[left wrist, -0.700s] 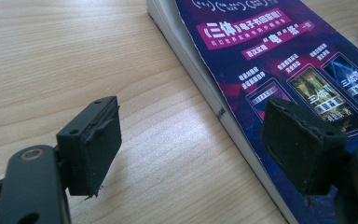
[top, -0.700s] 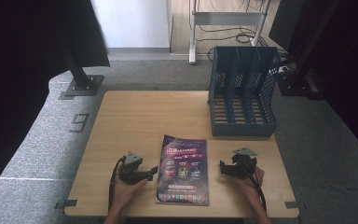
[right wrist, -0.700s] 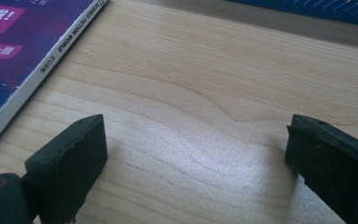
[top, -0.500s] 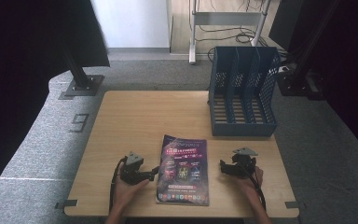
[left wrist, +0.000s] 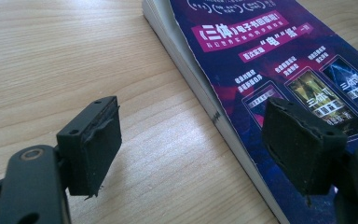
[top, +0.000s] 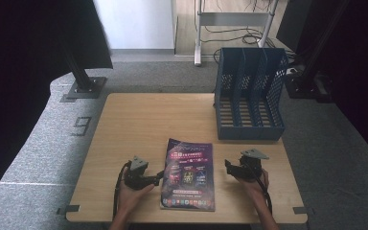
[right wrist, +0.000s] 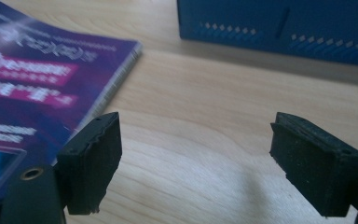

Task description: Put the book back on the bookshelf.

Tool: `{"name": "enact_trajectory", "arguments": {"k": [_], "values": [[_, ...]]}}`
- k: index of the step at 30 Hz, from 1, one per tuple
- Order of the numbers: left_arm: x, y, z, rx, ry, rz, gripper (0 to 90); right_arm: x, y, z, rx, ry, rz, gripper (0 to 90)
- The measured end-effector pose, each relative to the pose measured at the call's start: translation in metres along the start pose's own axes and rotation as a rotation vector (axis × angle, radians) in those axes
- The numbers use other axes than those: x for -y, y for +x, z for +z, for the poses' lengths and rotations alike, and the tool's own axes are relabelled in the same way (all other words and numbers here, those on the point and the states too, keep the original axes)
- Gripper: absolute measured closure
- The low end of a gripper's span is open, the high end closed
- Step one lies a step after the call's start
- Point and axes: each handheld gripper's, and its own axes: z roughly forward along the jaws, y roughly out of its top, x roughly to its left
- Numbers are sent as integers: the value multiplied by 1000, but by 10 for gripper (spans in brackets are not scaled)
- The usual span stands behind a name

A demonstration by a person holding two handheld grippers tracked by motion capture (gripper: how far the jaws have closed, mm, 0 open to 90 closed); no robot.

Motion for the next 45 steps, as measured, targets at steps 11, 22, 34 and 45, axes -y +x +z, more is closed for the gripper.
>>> {"name": "enact_trajectory", "arguments": {"k": [11, 22, 34, 45], "values": [[-2, -2, -4, 10, -5, 0, 201, -14, 18, -3, -63, -37, 17, 166], [-3, -1, -5, -4, -8, 10, 201, -20, 46, 15, -113, -33, -14, 162], [-3, -3, -4, 5, -10, 8, 203, -9, 61, 33, -138, 12, -18, 137], [-3, -3, -4, 1, -9, 9, 206, -3, 68, 45, -143, 68, -51, 134]]}}
